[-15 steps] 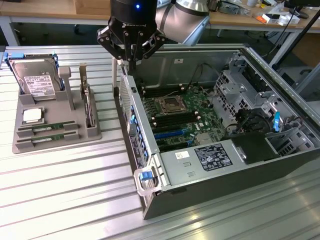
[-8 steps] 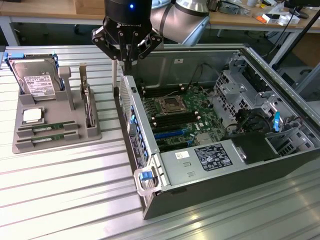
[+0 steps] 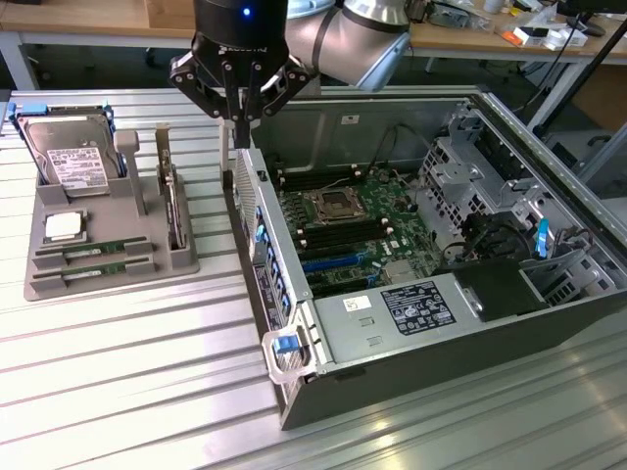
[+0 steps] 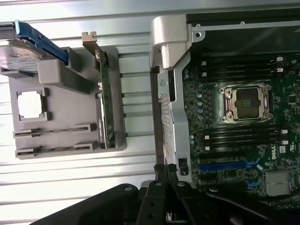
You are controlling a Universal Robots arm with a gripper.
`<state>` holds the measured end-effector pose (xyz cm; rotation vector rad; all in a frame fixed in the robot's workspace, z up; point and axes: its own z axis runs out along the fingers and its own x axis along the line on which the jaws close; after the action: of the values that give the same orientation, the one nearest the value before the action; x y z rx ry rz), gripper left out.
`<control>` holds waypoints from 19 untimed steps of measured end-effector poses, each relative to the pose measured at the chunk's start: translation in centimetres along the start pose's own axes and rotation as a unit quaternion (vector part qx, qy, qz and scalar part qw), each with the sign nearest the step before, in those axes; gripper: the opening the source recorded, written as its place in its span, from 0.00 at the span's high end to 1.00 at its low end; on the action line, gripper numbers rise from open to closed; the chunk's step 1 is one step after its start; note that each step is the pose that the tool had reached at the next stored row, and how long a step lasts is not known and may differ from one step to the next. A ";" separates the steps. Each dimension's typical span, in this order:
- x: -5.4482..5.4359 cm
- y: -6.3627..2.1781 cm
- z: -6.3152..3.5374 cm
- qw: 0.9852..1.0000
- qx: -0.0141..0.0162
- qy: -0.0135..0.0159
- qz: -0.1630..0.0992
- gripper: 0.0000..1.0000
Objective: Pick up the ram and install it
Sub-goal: 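Reach for the ram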
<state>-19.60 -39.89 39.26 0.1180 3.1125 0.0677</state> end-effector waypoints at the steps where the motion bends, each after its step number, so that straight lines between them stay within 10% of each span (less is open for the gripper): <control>1: 0.2 -0.01 0.00 1.000 0.000 0.000 0.000 0.89; 19: 2.4 -0.18 -0.06 1.000 0.000 0.000 0.000 0.89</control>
<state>-21.98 -39.89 39.25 0.1179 3.1125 0.0677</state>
